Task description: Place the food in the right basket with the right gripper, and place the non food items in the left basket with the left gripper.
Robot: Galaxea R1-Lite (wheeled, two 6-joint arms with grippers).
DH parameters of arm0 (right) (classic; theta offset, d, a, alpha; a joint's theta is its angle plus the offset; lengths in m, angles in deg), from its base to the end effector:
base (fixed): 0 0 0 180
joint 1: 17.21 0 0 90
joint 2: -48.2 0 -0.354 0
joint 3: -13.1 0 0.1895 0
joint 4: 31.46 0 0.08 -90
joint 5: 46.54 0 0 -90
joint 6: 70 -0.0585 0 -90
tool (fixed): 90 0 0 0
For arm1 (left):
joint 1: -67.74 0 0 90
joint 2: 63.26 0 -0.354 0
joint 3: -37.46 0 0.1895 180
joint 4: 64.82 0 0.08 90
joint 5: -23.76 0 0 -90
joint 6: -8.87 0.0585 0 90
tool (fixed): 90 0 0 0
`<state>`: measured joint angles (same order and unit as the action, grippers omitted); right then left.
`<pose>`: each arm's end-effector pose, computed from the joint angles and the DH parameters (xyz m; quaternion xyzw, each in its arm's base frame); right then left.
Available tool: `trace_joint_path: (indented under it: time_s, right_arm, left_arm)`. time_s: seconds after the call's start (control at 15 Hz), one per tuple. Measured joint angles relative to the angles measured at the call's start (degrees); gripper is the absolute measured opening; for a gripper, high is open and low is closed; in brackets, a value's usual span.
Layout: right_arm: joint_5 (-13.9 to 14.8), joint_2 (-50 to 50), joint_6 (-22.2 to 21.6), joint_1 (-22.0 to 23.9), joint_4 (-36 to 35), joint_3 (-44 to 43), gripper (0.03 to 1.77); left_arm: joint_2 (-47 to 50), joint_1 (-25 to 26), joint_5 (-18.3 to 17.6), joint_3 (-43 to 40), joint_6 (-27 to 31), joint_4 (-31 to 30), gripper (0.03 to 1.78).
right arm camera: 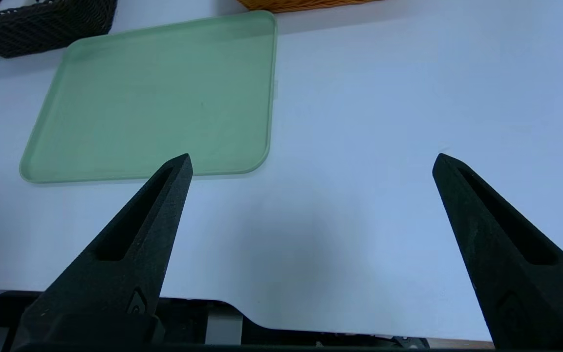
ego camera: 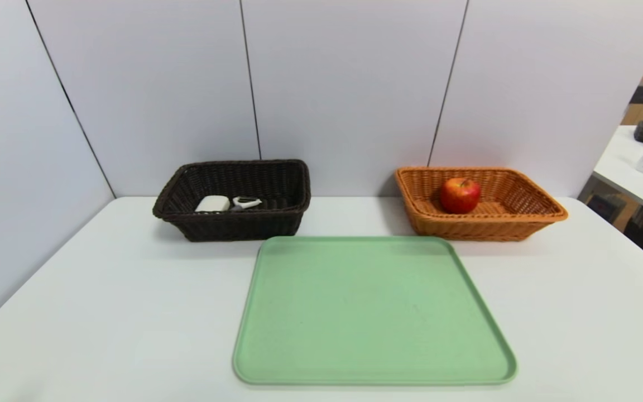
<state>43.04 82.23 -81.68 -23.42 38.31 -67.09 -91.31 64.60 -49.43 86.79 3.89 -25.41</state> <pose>-0.0351 -0.0034 0.2793 0.0892 0.2090 0.0355 0.9732 -0.0057 0.0173 0.1929 -0.0153 0.1499 0.1242 0.9808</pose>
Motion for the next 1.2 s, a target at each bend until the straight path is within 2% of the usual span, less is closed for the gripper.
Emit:
trace_joint_path:
  time_s: [0.27,0.47,0.73,1.0,1.2]
  right_arm:
    - [-1.16,-6.18,0.39,2.32,1.82,2.47,1.69]
    - [-3.33,-10.83,1.16,3.63,5.24,3.39,1.69]
    - [-3.49,-15.57,4.11,4.29,5.52,4.99,1.69]
    - [-3.55,-19.21,4.30,4.71,7.06,6.38,1.69]
    - [-4.55,-23.15,4.85,5.28,6.25,8.83,1.69]
  left_arm:
    - [6.89,1.65,-4.06,-3.67,0.20,0.07,1.69]
    - [12.86,3.66,-7.83,-5.33,1.07,2.47,1.69]
    - [16.70,4.04,-8.35,-5.60,3.78,2.94,1.69]
    - [18.63,2.58,-8.58,-5.85,5.95,3.17,1.69]
    - [22.93,2.47,-11.67,-7.17,7.85,5.60,1.69]
